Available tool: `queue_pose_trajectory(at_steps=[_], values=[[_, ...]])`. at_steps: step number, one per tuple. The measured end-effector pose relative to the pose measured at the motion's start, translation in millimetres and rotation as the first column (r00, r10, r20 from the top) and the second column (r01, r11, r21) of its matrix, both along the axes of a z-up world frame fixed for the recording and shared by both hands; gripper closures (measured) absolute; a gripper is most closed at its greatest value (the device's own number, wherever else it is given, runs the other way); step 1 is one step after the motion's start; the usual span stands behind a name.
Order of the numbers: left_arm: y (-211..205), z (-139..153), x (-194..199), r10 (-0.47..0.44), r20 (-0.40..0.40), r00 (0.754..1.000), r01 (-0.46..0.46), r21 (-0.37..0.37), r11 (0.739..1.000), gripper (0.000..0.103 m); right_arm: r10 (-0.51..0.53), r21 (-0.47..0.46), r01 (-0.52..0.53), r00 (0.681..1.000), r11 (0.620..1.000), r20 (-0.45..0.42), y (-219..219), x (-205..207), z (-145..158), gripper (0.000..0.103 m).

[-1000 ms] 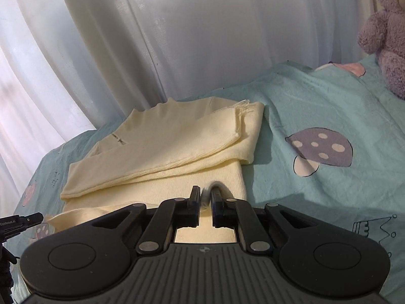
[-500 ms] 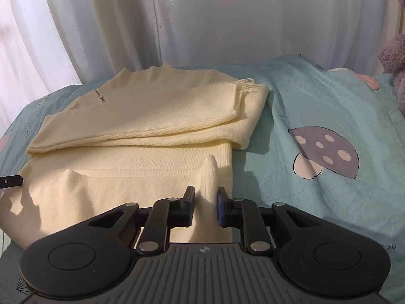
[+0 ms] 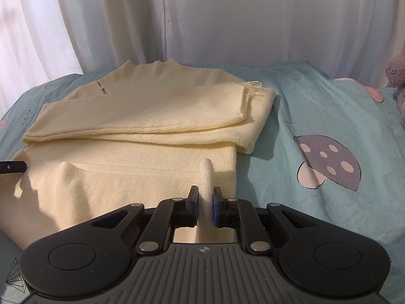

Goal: Fold small clothes
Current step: 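Lift the hem with both tools and fold it toward the collar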

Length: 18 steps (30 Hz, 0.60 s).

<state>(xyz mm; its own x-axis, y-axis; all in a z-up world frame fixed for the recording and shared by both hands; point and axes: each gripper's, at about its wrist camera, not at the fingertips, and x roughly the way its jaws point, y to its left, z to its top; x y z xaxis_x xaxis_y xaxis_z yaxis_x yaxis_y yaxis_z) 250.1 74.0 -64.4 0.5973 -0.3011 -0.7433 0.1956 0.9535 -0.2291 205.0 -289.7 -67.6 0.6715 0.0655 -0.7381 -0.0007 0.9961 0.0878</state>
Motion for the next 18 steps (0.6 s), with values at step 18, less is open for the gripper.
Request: queue_pose_trajectory(at_steps=[18], values=[[-10,34,110,0.048,0.088,0.995,-0.045,-0.032,0.998,0.093,-0.081,-0.020,0.085,0.987,0.996,0.141,-11,114,33,0.096]])
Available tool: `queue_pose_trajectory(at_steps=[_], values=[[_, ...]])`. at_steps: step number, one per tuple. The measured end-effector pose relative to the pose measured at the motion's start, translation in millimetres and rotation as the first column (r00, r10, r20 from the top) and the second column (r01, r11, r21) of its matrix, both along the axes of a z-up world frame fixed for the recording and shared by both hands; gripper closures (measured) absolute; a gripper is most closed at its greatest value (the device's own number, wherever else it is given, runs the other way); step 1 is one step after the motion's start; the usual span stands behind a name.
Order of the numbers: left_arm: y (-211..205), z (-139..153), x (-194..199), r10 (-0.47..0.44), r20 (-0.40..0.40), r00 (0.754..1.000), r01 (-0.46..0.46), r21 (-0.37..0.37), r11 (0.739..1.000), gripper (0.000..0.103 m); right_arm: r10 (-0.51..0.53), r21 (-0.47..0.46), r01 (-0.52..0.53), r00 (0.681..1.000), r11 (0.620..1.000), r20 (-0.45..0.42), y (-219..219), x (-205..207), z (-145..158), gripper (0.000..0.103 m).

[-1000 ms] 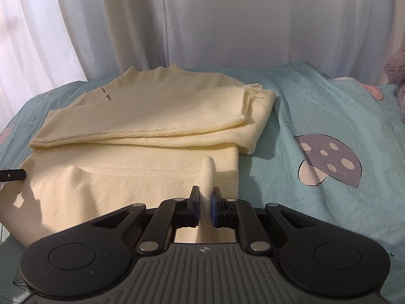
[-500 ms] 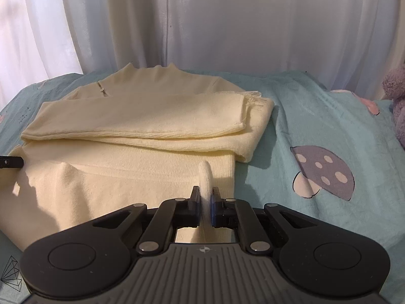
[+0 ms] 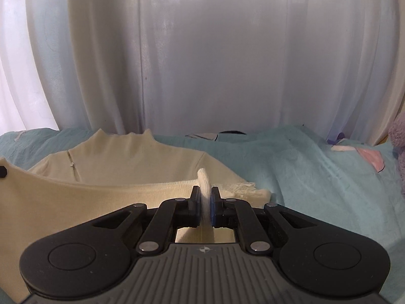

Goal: Fold small clothes
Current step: 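Lift the hem with both tools and fold it toward the collar, then lay the hem over the collar and open both tools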

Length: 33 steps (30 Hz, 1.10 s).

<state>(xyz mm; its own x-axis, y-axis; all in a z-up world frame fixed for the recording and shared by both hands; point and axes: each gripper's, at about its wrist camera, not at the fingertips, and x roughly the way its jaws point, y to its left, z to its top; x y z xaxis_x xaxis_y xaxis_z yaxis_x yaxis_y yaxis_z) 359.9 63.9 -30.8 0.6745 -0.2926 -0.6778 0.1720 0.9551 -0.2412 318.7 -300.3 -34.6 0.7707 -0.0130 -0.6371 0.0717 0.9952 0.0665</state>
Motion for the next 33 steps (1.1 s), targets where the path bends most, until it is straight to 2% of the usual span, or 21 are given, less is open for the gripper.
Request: queue_pose_trajectory(at_steps=[2,3,4,5,7,9,10,11,12,13,15,17,20,23,28,33], values=[[-2,-12,6,-0.008,-0.055,0.998,0.008,-0.002,1.000,0.093,-0.001,0.030,0.004,0.995,1.000,-0.100,-8,19,-23,0.095],[0,-15,4,-0.019,-0.062,0.998,0.018,-0.024,1.000,0.089,-0.005,0.043,0.009,0.994,0.999,-0.110,-12,21,-29,0.094],[3,-16,1,-0.027,-0.061,0.998,0.025,-0.044,0.999,0.086,-0.002,0.061,0.008,0.996,0.998,-0.095,-16,19,-28,0.089],[5,-17,-1,-0.037,-0.057,0.998,0.033,-0.060,0.998,0.079,0.006,0.084,0.002,0.995,0.996,-0.100,-19,17,-26,0.079],[7,-18,-4,-0.062,-0.053,0.997,0.057,-0.084,0.995,0.074,0.034,0.109,-0.024,0.996,0.994,-0.087,-23,11,-22,0.074],[4,-21,-4,-0.084,-0.061,0.995,0.079,-0.081,0.994,0.075,0.063,0.091,-0.055,0.994,0.994,-0.087,-21,6,-22,0.075],[2,-23,-3,-0.091,-0.064,0.994,0.086,-0.071,0.994,0.075,0.070,0.066,-0.064,0.993,0.996,-0.092,-18,5,-23,0.082],[0,-26,-1,-0.092,-0.069,0.993,0.088,-0.054,0.995,0.077,0.084,0.041,-0.080,0.992,0.996,-0.097,-13,3,-25,0.093],[-2,-27,-1,-0.088,-0.073,0.993,0.086,-0.031,0.996,0.089,0.094,0.022,-0.092,0.991,0.995,-0.099,-9,2,-26,0.094],[-4,-28,0,-0.081,-0.075,0.994,0.081,-0.004,0.997,0.094,0.095,0.000,-0.096,0.991,0.995,-0.093,-5,1,-26,0.096],[-6,-21,0,-0.071,-0.070,0.995,0.073,0.030,0.997,0.094,0.093,-0.050,-0.097,0.993,0.994,-0.079,2,0,-21,0.097],[-5,2,-2,-0.071,-0.007,0.997,0.071,0.034,0.997,0.094,0.099,-0.096,-0.102,0.994,0.990,-0.036,10,-2,-9,0.097],[-3,45,9,-0.058,0.118,0.991,0.055,0.023,0.998,0.094,0.086,-0.148,-0.073,0.993,0.986,0.083,16,8,23,0.097],[-11,66,35,-0.016,0.215,0.976,-0.001,0.079,0.997,0.094,0.034,-0.192,-0.004,0.988,0.981,0.152,18,38,40,0.097],[-32,49,83,0.034,0.226,0.973,-0.069,0.146,0.987,0.094,-0.063,-0.192,0.097,0.982,0.977,0.176,19,93,35,0.097],[-55,12,97,0.042,0.199,0.979,-0.093,0.252,0.963,0.094,-0.097,-0.222,0.127,0.985,0.967,0.142,29,118,8,0.097]])
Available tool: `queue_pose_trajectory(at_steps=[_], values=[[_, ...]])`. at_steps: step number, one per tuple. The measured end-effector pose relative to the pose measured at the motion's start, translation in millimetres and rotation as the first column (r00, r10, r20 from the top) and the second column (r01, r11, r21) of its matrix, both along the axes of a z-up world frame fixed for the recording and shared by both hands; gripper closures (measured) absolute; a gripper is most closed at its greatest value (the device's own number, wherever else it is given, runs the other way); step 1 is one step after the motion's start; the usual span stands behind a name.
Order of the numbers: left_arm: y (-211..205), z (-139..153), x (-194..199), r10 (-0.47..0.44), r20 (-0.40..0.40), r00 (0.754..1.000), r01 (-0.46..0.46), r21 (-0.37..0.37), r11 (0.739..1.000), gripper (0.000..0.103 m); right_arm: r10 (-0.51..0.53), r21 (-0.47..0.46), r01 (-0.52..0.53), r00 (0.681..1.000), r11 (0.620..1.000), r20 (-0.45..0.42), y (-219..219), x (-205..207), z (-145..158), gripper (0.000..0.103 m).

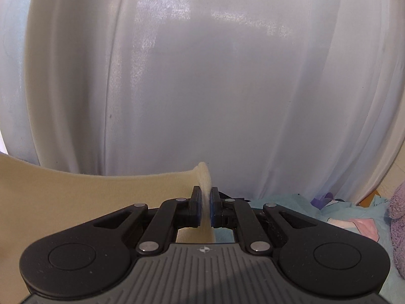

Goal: Fold small clothes
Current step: 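Lay the hem over the collar and open both tools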

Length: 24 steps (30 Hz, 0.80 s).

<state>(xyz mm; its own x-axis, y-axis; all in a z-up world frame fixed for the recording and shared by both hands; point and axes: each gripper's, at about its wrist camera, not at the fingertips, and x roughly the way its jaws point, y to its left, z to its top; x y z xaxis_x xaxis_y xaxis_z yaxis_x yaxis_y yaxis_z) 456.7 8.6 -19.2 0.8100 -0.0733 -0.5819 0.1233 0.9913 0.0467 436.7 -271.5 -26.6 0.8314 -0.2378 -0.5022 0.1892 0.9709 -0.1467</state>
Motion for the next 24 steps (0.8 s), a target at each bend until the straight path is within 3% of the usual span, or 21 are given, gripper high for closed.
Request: queue_pose_trajectory(at_steps=[5,7,8,9,12,15,17,19,21,24], values=[[-6,-16,0,0.005,0.000,1.000,-0.005,0.034,0.999,0.089,-0.034,0.013,0.034,0.999,0.999,-0.001,-2,4,-16,0.097],[-3,-16,-1,0.029,-0.007,1.000,-0.029,0.055,0.998,0.078,-0.034,0.031,0.034,0.999,0.999,0.002,-3,2,-21,0.095],[-3,-16,-3,0.052,-0.008,0.999,-0.052,0.062,0.997,0.058,-0.051,0.058,0.050,0.999,0.997,0.012,-5,-1,-20,0.093],[-2,-13,-7,0.068,0.001,0.998,-0.068,0.043,0.997,0.047,-0.077,0.088,0.074,0.996,0.993,0.035,-9,-4,-18,0.089],[-8,-12,-19,0.027,-0.010,1.000,-0.028,-0.073,0.997,0.039,-0.028,0.201,0.013,0.997,0.979,0.071,-5,-18,-19,0.085],[-29,-24,-23,-0.046,-0.033,0.998,0.043,-0.085,0.995,0.028,0.118,0.281,-0.124,0.992,0.952,0.037,18,-20,-33,0.085],[-41,-41,-19,-0.055,-0.031,0.998,0.053,-0.046,0.998,0.027,0.185,0.275,-0.181,0.983,0.944,0.012,32,-17,-43,0.085],[-46,-53,-10,-0.004,-0.081,0.997,0.005,0.002,1.000,0.027,0.244,0.247,-0.231,0.969,0.941,-0.024,41,-9,-55,0.085],[-39,-58,-7,0.010,-0.079,0.997,-0.013,-0.039,0.999,0.025,0.225,0.226,-0.205,0.972,0.952,-0.066,36,1,-66,0.085],[-36,-58,-6,0.007,-0.079,0.997,-0.010,-0.048,0.999,0.025,0.135,0.231,-0.120,0.990,0.966,-0.049,11,3,-67,0.085]])
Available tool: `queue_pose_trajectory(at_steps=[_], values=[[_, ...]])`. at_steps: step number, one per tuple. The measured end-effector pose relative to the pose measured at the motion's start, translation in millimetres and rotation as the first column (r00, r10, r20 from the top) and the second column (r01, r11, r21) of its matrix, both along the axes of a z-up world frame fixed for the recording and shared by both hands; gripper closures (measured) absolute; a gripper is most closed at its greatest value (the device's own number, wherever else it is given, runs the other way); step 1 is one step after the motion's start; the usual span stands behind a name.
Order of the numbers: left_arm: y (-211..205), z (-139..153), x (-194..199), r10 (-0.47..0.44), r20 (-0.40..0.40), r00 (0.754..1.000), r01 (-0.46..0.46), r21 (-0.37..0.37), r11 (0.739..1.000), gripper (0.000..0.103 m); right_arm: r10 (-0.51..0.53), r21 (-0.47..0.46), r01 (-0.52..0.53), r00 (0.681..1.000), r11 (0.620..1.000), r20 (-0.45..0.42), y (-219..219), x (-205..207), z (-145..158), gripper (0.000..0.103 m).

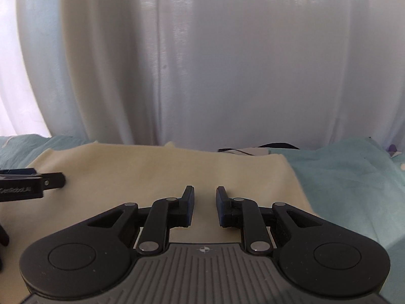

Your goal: Fold small clothes

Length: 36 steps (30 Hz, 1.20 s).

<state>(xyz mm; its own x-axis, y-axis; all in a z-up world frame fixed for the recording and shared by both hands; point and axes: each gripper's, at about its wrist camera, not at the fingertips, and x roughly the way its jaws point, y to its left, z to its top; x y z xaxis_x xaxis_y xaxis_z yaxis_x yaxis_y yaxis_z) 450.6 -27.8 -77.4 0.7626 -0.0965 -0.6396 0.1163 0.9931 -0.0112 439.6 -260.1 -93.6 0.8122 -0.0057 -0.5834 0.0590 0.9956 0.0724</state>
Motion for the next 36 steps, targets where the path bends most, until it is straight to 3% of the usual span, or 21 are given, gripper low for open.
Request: queue_pose_trajectory(at_steps=[2,5,6,8,11,15,18,22,27,29,31,33,36], values=[[0,0,-1,-0.008,0.005,1.000,0.008,0.001,1.000,0.024,-0.084,-0.025,0.085,0.996,0.996,0.016,-18,-1,-2,0.085],[2,-2,0,-0.006,0.005,1.000,0.006,-0.019,1.000,0.024,-0.196,0.091,0.195,0.981,0.977,0.002,-55,-3,-6,0.080],[2,-2,1,-0.007,0.004,1.000,0.007,-0.022,1.000,0.023,-0.261,0.083,0.261,0.965,0.962,-0.012,-64,-5,-7,0.076],[3,-2,1,-0.008,0.004,1.000,0.009,-0.020,1.000,0.022,-0.302,0.167,0.301,0.953,0.939,-0.019,-77,-9,-11,0.074],[9,1,-4,-0.005,0.005,1.000,0.005,-0.047,0.999,0.023,-0.341,0.180,0.340,0.940,0.923,-0.029,-82,-21,-7,0.073],[31,14,-26,0.074,0.006,0.997,-0.074,-0.040,0.996,0.022,-0.216,0.160,0.207,0.976,0.965,0.035,-63,-68,19,0.073],[51,22,-51,0.138,0.004,0.990,-0.138,0.046,0.989,0.020,-0.096,0.171,0.085,0.994,0.982,0.057,-41,-111,30,0.072],[82,26,-91,0.180,-0.008,0.984,-0.179,0.083,0.980,0.017,-0.038,0.191,0.032,0.999,0.981,0.027,-13,-158,28,0.031],[117,30,-127,0.231,-0.121,0.965,-0.227,0.043,0.973,0.014,0.029,0.249,-0.027,1.000,0.968,-0.007,13,-178,26,0.026],[129,33,-136,0.209,-0.162,0.964,-0.219,-0.048,0.974,0.014,0.068,0.270,-0.060,0.997,0.961,-0.021,22,-179,28,0.026],[142,31,-138,0.174,-0.208,0.963,-0.213,-0.185,0.959,0.016,0.095,0.280,-0.088,0.995,0.956,-0.010,31,-181,28,0.027],[154,26,-135,0.155,-0.250,0.956,-0.229,-0.302,0.925,0.020,0.134,0.287,-0.132,0.991,0.949,0.013,41,-185,29,0.028],[166,20,-131,0.144,-0.274,0.951,-0.254,-0.425,0.869,0.026,0.190,0.284,-0.186,0.982,0.941,0.015,58,-186,30,0.042]])
